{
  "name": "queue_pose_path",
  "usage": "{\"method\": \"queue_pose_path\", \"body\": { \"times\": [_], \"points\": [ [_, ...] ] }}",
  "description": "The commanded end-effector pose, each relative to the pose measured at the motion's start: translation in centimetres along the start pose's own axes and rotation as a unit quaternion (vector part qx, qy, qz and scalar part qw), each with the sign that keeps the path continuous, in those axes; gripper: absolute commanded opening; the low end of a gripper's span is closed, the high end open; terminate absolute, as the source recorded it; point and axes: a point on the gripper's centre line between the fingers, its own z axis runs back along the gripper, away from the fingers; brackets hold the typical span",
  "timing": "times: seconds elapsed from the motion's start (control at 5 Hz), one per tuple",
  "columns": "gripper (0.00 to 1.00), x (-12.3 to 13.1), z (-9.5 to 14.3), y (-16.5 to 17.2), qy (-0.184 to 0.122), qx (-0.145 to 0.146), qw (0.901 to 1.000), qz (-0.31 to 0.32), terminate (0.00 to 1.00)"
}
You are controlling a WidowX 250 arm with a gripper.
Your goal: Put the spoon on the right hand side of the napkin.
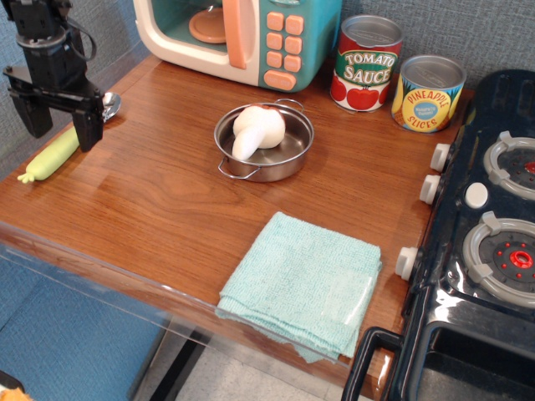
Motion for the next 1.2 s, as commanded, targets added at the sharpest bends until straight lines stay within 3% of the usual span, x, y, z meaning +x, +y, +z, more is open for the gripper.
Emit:
{"method": "queue_pose_path", "body": {
  "times": [0.0,0.2,0.4,0.8,1.0],
  "points": [
    [1.00,0.1,-0.4,0.0,0.011,0.004,0.9999,0.005,0.00],
    [1.00,0.1,-1.0,-0.3,0.022,0.001,0.9998,0.004,0.00],
    [0.00,0.1,-1.2,-0.3,0.021,0.000,0.9998,0.004,0.00],
    [0.00,-0.4,0.6,-0.8,0.005,0.007,0.9999,0.012,0.00],
    [0.00,0.0,3.7,-3.1,-0.014,-0.001,0.9997,0.019,0.00]
  ]
}}
